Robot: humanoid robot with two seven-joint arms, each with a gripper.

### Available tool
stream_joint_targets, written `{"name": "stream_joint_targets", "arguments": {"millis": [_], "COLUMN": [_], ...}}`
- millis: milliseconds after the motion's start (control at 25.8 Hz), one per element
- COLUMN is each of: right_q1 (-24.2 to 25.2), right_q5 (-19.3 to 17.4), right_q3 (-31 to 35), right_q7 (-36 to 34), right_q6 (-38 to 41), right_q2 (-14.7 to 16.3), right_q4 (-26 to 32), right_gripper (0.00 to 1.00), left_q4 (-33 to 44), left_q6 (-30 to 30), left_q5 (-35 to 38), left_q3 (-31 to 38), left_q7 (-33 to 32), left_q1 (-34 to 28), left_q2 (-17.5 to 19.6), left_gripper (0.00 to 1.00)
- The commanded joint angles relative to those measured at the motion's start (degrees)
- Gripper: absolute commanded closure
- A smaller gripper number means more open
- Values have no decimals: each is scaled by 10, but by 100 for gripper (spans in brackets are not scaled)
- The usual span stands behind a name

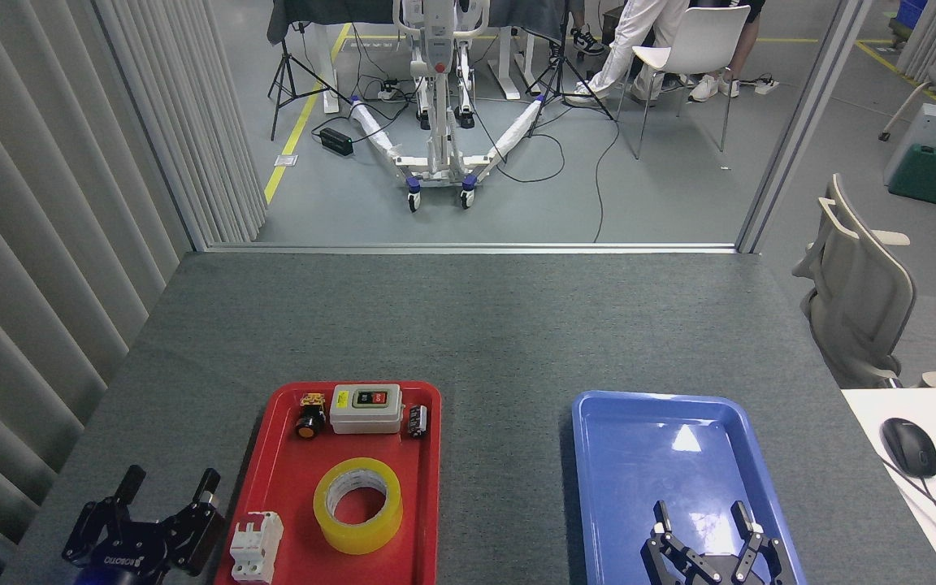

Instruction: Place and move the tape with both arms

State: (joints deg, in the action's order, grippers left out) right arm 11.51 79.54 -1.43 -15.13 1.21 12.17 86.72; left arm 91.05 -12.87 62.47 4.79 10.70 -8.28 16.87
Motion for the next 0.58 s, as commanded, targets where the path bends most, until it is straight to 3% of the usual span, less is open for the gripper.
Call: {"name": "stream_joint_targets", "arguments": {"millis": [0, 233, 426, 543], "right_q1": [0, 1, 0, -1], "right_q5": [1, 10, 11, 11], "right_q3": [0, 0, 9, 10], "right_q7": [0, 0, -1, -1], "right_q6": [-1, -1, 1, 0], "right_q2": [0, -1, -1, -2], "right_q4": [-1, -1, -1, -1], "right_gripper": [0, 0, 0, 0], "left_q4": [-10, -65, -68, -73], "left_q6": [7, 13, 14, 14], "left_q5": [-37, -86, -87, -87], "left_q3": [-36, -158, -168, -183], "left_q7": [-52, -202, -367, -490], "left_q1": [58, 159, 193, 220], "left_q2": [2, 59, 92, 94], "left_gripper": [0, 0, 0, 0]}}
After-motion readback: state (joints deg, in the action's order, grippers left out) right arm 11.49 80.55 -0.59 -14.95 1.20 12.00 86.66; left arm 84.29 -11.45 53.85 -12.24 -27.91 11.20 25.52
